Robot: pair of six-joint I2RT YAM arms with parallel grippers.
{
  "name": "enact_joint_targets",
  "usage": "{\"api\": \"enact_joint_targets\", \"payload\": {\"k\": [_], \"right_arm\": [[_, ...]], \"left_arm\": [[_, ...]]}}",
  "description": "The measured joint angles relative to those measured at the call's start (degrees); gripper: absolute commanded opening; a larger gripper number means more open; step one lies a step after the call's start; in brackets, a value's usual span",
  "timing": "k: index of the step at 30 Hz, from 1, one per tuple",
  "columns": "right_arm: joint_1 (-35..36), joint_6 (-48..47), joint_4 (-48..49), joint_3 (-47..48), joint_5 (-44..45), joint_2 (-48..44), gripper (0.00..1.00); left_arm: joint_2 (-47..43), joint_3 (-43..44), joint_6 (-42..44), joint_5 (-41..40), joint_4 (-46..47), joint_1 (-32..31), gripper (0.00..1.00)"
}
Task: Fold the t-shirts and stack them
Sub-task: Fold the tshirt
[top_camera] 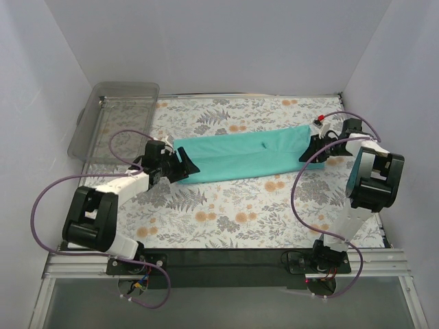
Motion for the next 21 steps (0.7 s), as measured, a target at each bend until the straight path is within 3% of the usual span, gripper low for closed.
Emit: {"api": "enact_joint_targets", "payload": {"k": [4,11,18,21], "right_arm": [[-0.44,1.33,0.44,-0.22,0.98,2.56,0.20],[-0.92,2.91,1.92,-0.28,6.45,3.04,0.18],[-2.84,3.10,1.75,-0.04,10.99,2.80,0.24],[-3.19,2.40,1.05,0.63,13.27,0.85,0.30]], "left_arm": [[5.29,-0.04,0.02,1.49,-0.46,0.35,0.56],[5.46,-0.31,0.94,-0.33,-1.75,0.74,0.62],[-2.25,0.26,4.68,-7.17,-7.37,0.85,0.69],[-7.54,1.49,6.73,-10.40,-9.11,0.94,0.80]]}}
